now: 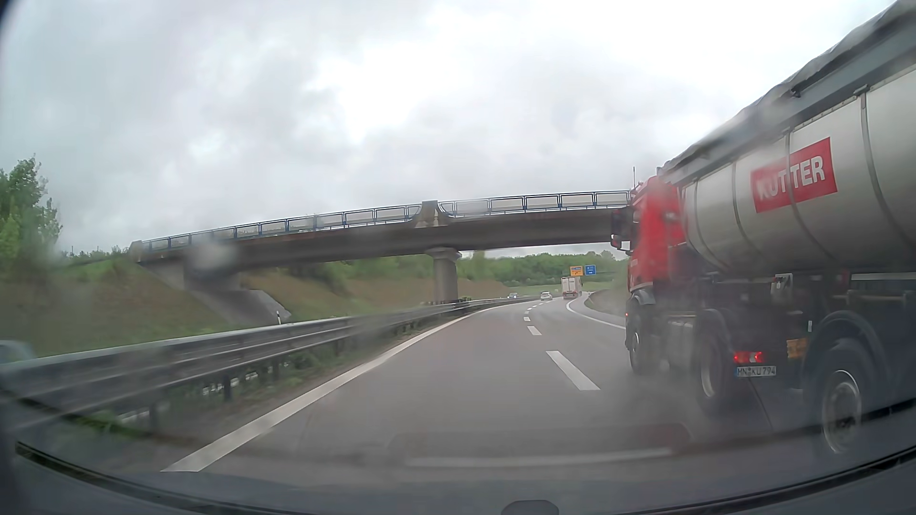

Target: Follow the waypoints while adhering to traffic rules and regulations

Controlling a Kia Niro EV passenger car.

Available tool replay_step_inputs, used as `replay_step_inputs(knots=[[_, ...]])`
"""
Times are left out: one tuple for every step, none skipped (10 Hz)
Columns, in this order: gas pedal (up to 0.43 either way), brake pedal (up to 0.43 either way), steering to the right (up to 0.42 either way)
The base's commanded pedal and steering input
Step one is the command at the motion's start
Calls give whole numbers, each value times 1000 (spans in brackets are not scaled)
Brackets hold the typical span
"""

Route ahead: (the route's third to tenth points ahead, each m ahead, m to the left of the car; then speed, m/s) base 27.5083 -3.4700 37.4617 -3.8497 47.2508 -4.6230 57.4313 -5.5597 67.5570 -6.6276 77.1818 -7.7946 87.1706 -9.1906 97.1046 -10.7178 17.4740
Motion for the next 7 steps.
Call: replay_step_inputs(knots=[[110, 0, 2], [98, 0, 1], [98, 0, 1], [98, 0, 2], [87, 0, 2], [87, 0, 2], [87, 0, 2]])
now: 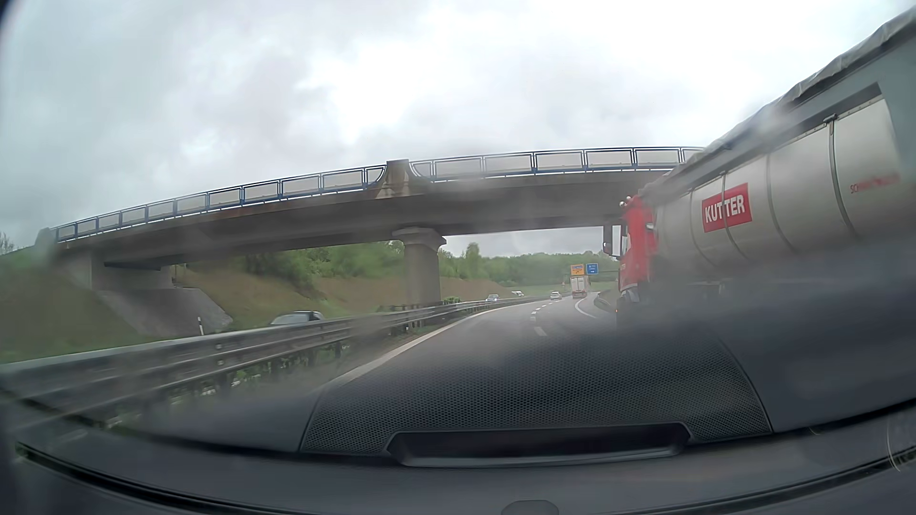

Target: Follow the waypoints while adhering to traffic rules and regulations

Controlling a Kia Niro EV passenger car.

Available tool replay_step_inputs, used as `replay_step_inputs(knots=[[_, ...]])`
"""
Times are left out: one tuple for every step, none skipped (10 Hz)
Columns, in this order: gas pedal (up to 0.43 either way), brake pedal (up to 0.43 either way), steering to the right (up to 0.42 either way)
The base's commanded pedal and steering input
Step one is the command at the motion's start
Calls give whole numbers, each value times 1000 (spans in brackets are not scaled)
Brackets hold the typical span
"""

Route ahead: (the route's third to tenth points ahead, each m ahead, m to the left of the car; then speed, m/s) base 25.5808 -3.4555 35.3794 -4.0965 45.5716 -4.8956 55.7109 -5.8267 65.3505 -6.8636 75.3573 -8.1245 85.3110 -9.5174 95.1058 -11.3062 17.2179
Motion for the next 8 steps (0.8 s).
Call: replay_step_inputs(knots=[[87, 0, 2], [87, 0, 3], [87, 0, 4], [87, 0, 4], [87, 0, 6], [87, 0, 6], [87, 0, 7], [87, 0, 7]])
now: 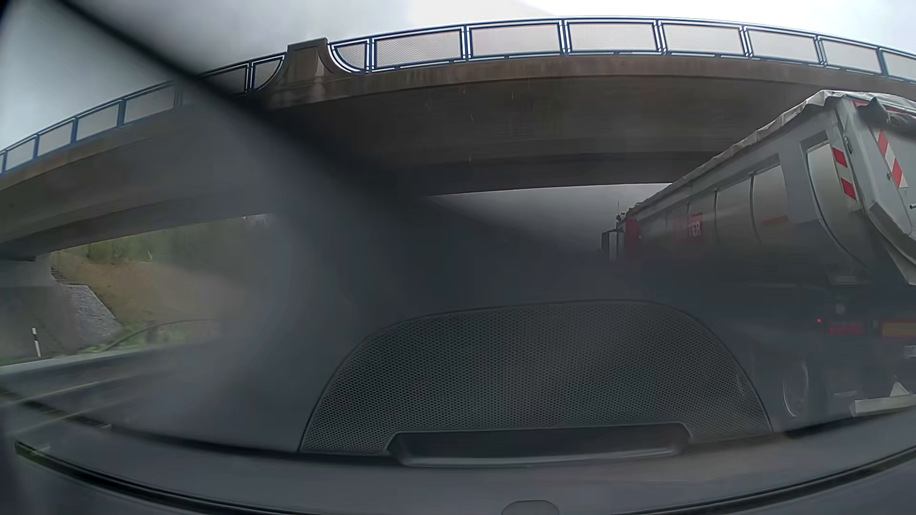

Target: Follow the waypoints while adhering to traffic rules and regulations

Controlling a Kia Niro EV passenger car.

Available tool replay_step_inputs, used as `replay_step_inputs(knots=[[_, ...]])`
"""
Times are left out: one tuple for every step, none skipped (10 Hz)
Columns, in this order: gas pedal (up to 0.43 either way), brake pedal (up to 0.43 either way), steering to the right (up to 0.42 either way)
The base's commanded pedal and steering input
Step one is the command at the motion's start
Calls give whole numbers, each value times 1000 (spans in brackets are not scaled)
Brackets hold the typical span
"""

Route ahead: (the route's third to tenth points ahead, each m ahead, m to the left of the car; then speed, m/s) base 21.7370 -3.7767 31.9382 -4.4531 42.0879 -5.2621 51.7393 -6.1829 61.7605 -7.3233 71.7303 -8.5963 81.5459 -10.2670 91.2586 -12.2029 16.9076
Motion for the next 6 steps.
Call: replay_step_inputs(knots=[[87, 0, 7], [87, 0, 8], [87, 0, 8], [87, 0, 8], [87, 0, 8], [87, 0, 8]])
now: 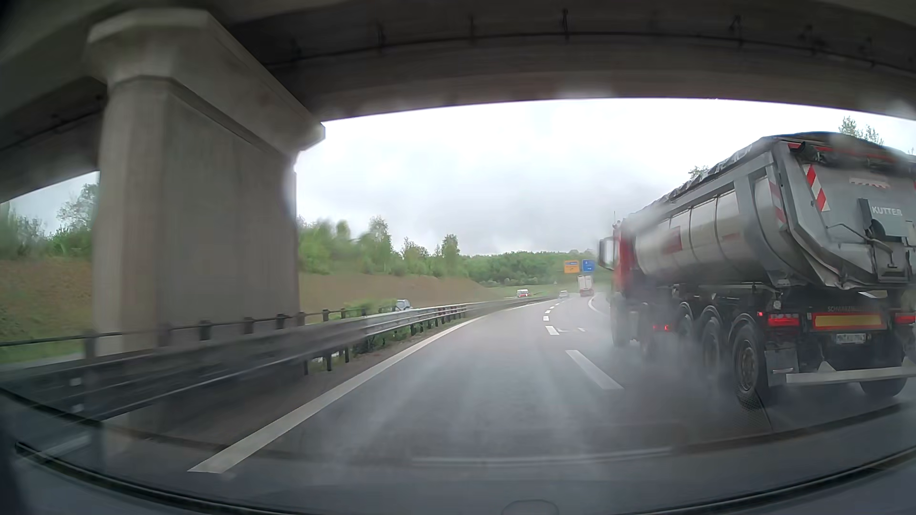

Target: Follow the waypoints while adhering to traffic rules and regulations

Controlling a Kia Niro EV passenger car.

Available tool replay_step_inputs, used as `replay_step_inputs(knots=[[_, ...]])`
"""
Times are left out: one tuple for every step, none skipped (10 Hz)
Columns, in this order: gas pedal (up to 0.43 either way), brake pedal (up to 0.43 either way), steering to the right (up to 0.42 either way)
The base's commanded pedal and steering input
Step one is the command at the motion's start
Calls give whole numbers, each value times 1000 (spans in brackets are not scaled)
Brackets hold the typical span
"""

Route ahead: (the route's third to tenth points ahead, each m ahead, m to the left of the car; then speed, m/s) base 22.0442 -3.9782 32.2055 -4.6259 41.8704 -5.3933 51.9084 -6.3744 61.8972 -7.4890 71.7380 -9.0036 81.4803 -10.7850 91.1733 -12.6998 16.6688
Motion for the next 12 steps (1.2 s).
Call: replay_step_inputs(knots=[[87, 0, 8], [87, 0, 8], [87, 0, 9], [87, 0, 9], [87, 0, 9], [87, 0, 10], [87, 0, 11], [87, 0, 11], [87, 0, 11], [87, 0, 11], [87, 0, 12], [87, 0, 13]])
